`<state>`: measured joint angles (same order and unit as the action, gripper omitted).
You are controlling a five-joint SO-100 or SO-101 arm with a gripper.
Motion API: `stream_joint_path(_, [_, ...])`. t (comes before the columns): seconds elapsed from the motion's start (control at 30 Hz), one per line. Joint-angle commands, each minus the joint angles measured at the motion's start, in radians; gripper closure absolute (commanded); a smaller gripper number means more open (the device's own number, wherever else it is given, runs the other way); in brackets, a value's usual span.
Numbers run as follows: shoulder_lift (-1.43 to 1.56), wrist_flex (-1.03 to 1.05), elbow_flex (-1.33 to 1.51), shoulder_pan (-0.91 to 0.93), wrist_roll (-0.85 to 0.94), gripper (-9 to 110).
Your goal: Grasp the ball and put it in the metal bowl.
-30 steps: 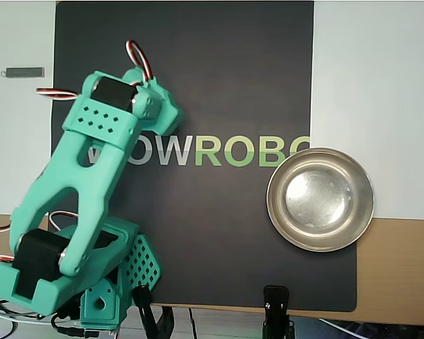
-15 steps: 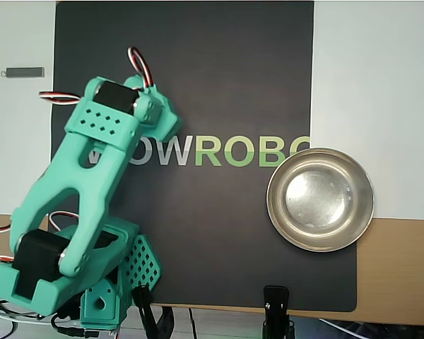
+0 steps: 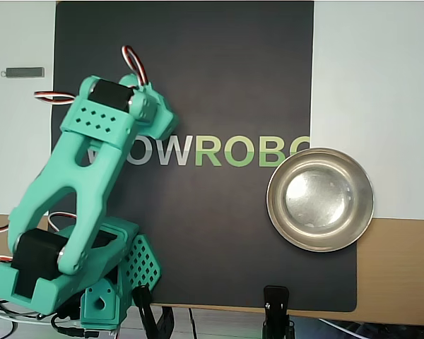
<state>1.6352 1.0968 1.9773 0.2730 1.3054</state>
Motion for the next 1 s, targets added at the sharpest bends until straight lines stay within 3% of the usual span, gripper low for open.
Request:
stream_joint_path(0.0, [0.003,-0.011,-0.005,-0.005,-0.003,47])
stream_joint_path(0.97, [-0.031,-0.038,-0.018,0.002,-0.005,46])
